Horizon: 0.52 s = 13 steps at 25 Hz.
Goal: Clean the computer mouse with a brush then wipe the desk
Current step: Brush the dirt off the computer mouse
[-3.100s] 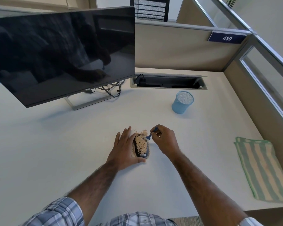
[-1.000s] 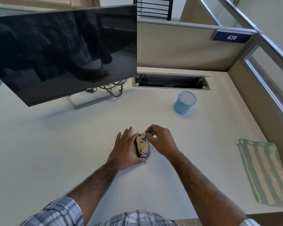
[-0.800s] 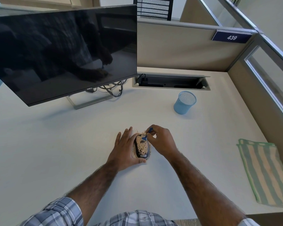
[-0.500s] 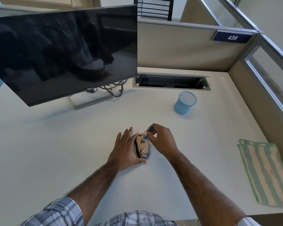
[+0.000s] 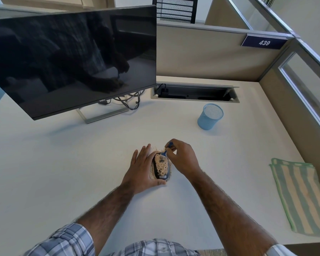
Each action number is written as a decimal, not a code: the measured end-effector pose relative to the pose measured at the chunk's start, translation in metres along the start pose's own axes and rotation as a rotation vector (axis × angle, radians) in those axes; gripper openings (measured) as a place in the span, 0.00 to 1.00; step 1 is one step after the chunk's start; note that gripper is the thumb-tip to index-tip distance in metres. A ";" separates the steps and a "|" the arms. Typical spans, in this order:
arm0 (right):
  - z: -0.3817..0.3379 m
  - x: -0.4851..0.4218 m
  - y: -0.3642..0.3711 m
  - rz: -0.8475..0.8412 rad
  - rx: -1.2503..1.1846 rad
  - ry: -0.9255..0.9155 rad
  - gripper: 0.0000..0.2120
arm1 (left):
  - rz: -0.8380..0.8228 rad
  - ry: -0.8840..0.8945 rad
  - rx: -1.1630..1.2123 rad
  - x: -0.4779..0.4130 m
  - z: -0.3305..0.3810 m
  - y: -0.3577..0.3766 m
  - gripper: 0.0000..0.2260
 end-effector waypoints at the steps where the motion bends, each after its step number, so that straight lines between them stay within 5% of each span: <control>1: 0.000 0.000 0.000 -0.005 0.004 0.001 0.06 | 0.001 0.001 0.002 0.000 0.000 0.000 0.55; 13: -0.001 -0.004 0.002 -0.028 0.023 -0.002 0.06 | -0.004 0.003 0.012 0.000 0.001 -0.001 0.56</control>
Point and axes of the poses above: each hand's wrist, its own x-axis away from the middle knuckle, its own y-axis out of the palm, z = x × y, the point moved 4 cm from there along -x, towards the middle knuckle, and after that the axes turned 13 degrees about x, right-handed, at the moved point
